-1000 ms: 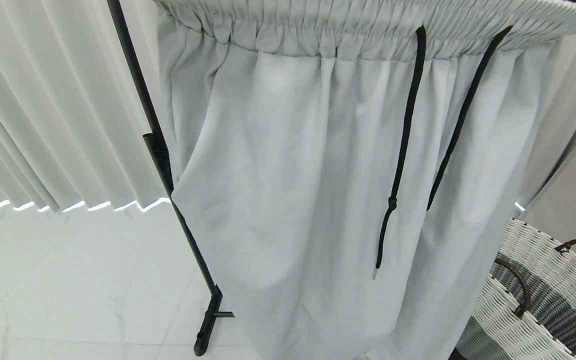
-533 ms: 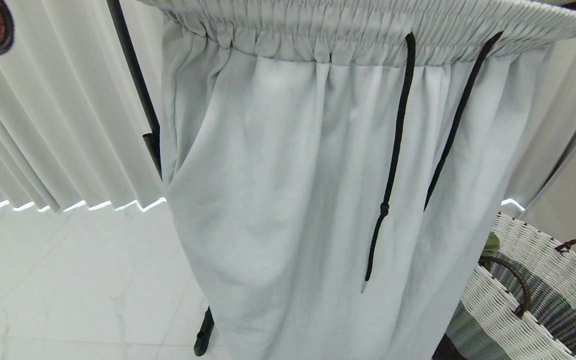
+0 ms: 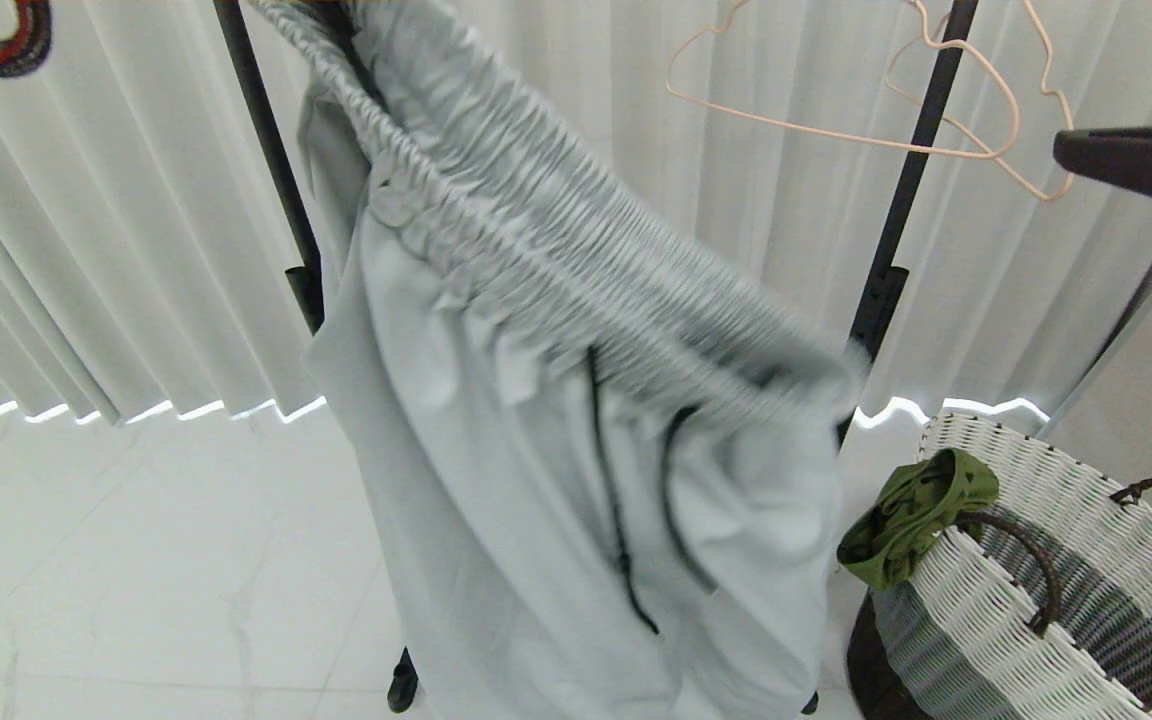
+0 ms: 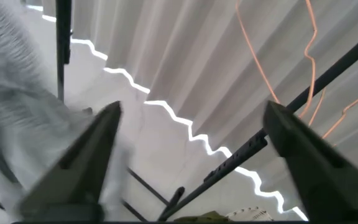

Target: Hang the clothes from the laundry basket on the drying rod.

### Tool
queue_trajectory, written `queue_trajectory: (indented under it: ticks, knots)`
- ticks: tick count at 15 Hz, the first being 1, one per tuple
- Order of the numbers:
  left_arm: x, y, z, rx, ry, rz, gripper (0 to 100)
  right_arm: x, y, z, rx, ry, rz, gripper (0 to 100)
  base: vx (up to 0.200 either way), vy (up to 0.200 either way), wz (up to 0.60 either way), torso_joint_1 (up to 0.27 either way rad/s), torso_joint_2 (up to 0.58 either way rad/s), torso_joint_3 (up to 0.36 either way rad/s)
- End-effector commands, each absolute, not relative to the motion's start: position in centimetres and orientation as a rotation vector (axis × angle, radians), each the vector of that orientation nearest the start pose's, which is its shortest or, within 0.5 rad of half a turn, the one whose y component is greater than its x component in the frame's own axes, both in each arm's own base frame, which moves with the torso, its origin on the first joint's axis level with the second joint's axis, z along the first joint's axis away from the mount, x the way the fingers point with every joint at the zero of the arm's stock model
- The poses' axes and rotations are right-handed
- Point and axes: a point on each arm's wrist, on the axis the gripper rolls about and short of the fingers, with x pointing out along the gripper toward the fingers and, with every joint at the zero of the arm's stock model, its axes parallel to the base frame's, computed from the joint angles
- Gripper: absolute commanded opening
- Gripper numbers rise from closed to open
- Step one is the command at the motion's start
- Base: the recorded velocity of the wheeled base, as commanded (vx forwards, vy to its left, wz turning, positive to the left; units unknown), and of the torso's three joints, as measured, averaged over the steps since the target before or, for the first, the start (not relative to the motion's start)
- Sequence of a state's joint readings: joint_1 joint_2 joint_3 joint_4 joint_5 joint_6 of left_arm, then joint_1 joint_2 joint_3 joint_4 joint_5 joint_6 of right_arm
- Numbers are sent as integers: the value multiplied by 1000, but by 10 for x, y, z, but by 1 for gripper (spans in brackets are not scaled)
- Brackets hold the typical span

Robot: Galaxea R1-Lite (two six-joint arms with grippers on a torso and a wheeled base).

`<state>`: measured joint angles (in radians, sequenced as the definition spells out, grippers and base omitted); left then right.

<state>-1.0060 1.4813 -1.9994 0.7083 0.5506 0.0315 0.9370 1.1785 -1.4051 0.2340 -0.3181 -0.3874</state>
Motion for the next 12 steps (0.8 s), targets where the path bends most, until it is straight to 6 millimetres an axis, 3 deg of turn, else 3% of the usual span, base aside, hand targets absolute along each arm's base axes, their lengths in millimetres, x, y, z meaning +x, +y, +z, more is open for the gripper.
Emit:
queue_trajectory:
  ticks: [1,4,8,12]
  knots:
    - [109,-148,433,160,126,-450,0,81,99,384,-383,-120,631,100,0,0,0,0,0,0]
    - [114,-142,433,160,130,-411,0,73,86,380,-373,-130,640,100,0,0,0,0,0,0]
    - [103,-123,434,253,97,-408,0,95,57,369,-410,-24,252,100,0,0,0,0,0,0]
    - [98,-113,430,271,101,-397,0,99,38,353,-495,19,91,100,0,0,0,0,0,0]
